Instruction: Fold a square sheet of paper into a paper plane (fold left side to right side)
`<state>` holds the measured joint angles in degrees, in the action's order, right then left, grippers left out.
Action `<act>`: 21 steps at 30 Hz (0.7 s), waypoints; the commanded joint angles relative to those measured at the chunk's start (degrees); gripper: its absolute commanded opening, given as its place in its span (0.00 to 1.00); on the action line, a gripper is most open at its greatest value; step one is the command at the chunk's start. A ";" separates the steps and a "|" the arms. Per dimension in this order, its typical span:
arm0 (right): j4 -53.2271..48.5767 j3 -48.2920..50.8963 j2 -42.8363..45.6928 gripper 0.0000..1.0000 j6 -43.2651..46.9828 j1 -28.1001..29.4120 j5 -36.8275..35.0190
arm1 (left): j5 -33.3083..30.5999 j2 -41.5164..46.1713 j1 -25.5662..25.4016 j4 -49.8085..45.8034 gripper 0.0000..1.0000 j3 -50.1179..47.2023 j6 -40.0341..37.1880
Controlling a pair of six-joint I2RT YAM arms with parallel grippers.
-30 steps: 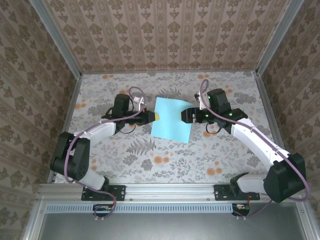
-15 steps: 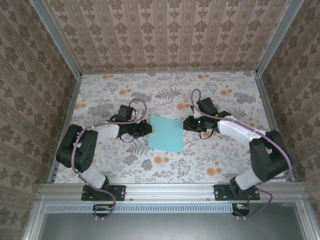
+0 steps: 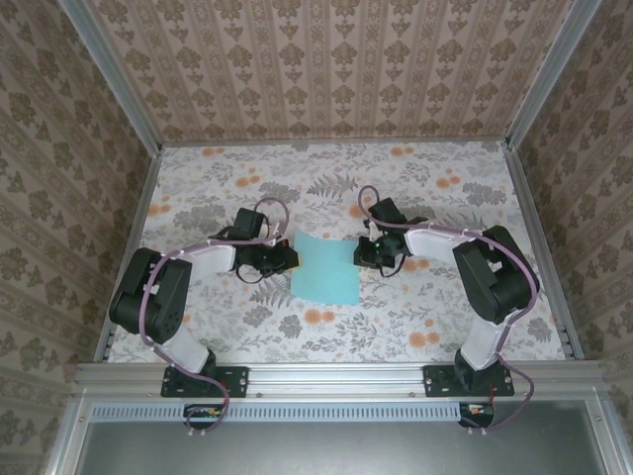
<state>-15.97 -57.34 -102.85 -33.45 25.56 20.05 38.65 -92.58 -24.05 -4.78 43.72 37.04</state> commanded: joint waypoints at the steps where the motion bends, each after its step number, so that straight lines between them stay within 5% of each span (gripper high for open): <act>1: -2.06 -1.50 -1.48 0.11 -0.80 0.46 -1.05 | 0.11 1.89 -0.80 -1.64 0.00 1.86 -1.14; 21: -3.27 0.16 -0.64 0.11 -0.03 1.07 -3.10 | 5.59 -4.81 -10.72 1.63 0.66 12.47 0.53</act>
<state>-17.43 -58.54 -104.47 -33.26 26.15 18.94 42.41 -95.22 -33.71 -4.23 54.85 37.17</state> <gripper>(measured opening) 0.111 0.648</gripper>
